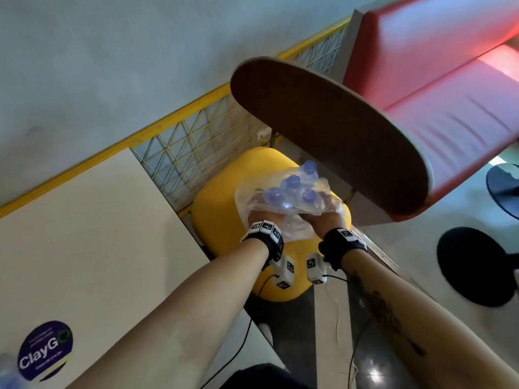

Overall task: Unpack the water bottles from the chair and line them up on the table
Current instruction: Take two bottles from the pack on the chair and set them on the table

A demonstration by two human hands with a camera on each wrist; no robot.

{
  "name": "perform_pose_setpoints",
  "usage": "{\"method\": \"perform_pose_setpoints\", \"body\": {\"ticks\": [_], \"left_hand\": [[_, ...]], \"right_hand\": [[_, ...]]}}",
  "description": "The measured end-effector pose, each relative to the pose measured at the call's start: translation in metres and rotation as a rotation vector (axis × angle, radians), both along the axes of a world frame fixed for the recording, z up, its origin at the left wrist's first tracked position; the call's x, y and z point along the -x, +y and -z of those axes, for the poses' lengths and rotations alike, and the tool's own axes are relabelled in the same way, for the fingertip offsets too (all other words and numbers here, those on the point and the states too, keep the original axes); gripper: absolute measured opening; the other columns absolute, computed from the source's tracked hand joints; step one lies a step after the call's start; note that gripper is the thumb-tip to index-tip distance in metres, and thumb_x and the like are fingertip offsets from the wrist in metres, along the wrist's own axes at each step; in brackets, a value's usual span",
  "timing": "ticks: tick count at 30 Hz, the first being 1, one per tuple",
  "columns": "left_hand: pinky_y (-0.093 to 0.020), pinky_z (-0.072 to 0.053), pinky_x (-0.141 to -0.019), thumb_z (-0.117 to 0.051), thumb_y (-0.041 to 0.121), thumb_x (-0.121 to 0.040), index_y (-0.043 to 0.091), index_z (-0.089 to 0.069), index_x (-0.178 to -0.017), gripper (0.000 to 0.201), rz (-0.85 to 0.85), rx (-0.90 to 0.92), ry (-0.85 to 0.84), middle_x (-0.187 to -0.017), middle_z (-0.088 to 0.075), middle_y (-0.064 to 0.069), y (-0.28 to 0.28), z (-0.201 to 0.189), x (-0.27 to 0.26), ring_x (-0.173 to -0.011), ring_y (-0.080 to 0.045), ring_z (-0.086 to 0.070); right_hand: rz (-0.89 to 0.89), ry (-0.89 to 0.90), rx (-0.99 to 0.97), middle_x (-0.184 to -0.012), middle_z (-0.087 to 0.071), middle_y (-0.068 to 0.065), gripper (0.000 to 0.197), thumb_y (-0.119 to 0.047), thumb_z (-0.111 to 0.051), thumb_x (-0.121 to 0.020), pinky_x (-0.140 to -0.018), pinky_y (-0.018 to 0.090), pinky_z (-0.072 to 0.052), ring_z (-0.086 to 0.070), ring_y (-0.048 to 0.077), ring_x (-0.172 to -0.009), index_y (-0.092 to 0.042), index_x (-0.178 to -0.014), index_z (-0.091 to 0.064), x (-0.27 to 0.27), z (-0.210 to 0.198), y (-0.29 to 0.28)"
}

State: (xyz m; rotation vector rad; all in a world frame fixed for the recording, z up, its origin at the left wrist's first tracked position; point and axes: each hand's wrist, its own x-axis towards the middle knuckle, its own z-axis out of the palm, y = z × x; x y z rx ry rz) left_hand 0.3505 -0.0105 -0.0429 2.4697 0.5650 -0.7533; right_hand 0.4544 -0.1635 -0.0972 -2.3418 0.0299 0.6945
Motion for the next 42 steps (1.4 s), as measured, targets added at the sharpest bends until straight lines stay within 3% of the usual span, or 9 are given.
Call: {"method": "perform_pose_setpoints", "body": {"ticks": [2, 3, 4, 6, 14, 19, 23, 29, 42], "left_hand": [[-0.044, -0.040, -0.117, -0.066, 0.038, -0.098, 0.017, -0.027, -0.162, 0.078, -0.136, 0.026, -0.008, -0.165, -0.034, -0.007, 0.007, 0.007, -0.008, -0.143, -0.024, -0.044], [-0.040, -0.050, -0.101, -0.059, 0.044, -0.102, 0.016, -0.048, -0.149, 0.056, -0.205, 0.034, -0.018, -0.142, -0.060, -0.008, 0.008, 0.010, -0.008, -0.123, -0.026, -0.060], [-0.035, -0.051, -0.086, -0.055, 0.048, -0.103, 0.015, -0.062, -0.132, 0.044, -0.225, 0.058, -0.040, -0.117, -0.068, -0.007, 0.008, 0.006, -0.007, -0.105, -0.027, -0.065], [-0.030, -0.045, -0.075, -0.056, 0.054, -0.100, 0.017, -0.069, -0.111, 0.040, -0.116, 0.070, -0.104, -0.102, -0.070, -0.008, 0.004, 0.001, 0.000, -0.095, -0.027, -0.067], [-0.038, -0.061, -0.072, -0.090, 0.038, -0.057, 0.019, -0.066, -0.089, 0.044, -0.138, 0.381, -0.376, -0.087, -0.072, 0.002, -0.018, -0.050, 0.058, -0.080, -0.020, -0.070], [-0.027, -0.048, -0.068, -0.087, 0.045, -0.058, 0.028, -0.054, -0.089, 0.048, -0.123, 0.358, -0.497, -0.089, -0.059, 0.008, -0.014, -0.077, 0.134, -0.078, -0.015, -0.057], [-0.033, -0.057, -0.070, -0.078, 0.059, -0.057, 0.033, -0.054, -0.090, 0.048, -0.192, 0.221, -0.516, -0.086, -0.060, 0.012, 0.022, -0.084, 0.215, -0.077, -0.013, -0.059], [-0.033, -0.054, -0.067, -0.076, 0.071, -0.056, 0.030, -0.051, -0.087, 0.057, -0.369, -0.055, -0.482, -0.084, -0.059, 0.010, 0.097, -0.084, 0.352, -0.072, -0.015, -0.058], [-0.041, -0.047, -0.089, -0.068, 0.062, -0.064, 0.038, -0.050, -0.102, 0.049, -0.586, -0.356, -0.372, -0.073, -0.061, 0.013, 0.231, -0.088, 0.558, -0.078, -0.023, -0.061]], "right_hand": [[-0.117, -0.099, 0.105, -0.129, -0.062, 0.004, 0.083, -0.057, -0.080, -0.071, -0.084, 0.021, -0.038, -0.060, 0.022, -0.115, -0.016, -0.138, -0.052, 0.009, -0.017, 0.003], [-0.174, -0.144, 0.135, -0.124, -0.064, 0.006, 0.076, -0.053, -0.080, -0.073, -0.082, 0.021, -0.037, -0.061, 0.022, -0.112, -0.013, -0.133, -0.056, 0.012, -0.025, 0.002], [-0.201, -0.171, 0.148, -0.118, -0.065, 0.006, 0.069, -0.049, -0.081, -0.073, -0.080, 0.022, -0.037, -0.062, 0.023, -0.108, -0.012, -0.126, -0.059, 0.015, -0.030, 0.000], [-0.269, -0.212, 0.148, -0.112, -0.065, 0.005, 0.060, -0.044, -0.083, -0.071, -0.080, 0.025, -0.040, -0.062, 0.023, -0.105, -0.013, -0.118, -0.063, 0.020, -0.042, -0.007], [-0.388, -0.246, 0.146, -0.082, -0.067, -0.012, 0.037, -0.049, -0.081, -0.063, -0.066, 0.030, -0.049, -0.063, 0.014, -0.076, -0.032, -0.088, -0.060, 0.057, -0.075, -0.052], [-0.442, -0.303, 0.123, -0.081, -0.067, -0.011, 0.039, -0.048, -0.085, -0.059, -0.067, 0.037, -0.052, -0.064, 0.017, -0.077, -0.031, -0.086, -0.062, 0.112, -0.096, -0.075], [-0.561, -0.304, 0.078, -0.080, -0.065, -0.017, 0.039, -0.054, -0.081, -0.058, -0.064, 0.029, -0.050, -0.061, 0.004, -0.074, -0.038, -0.087, -0.060, 0.170, -0.112, -0.065], [-0.818, -0.216, -0.044, -0.077, -0.066, -0.013, 0.023, -0.036, -0.079, -0.062, -0.066, 0.027, -0.050, -0.063, 0.003, -0.074, -0.034, -0.078, -0.064, 0.271, -0.141, 0.014], [-1.218, -0.182, -0.116, -0.093, -0.061, -0.012, 0.052, -0.057, -0.073, -0.054, -0.076, 0.034, -0.052, -0.059, 0.014, -0.085, -0.032, -0.096, -0.053, 0.490, -0.101, 0.231]]}}
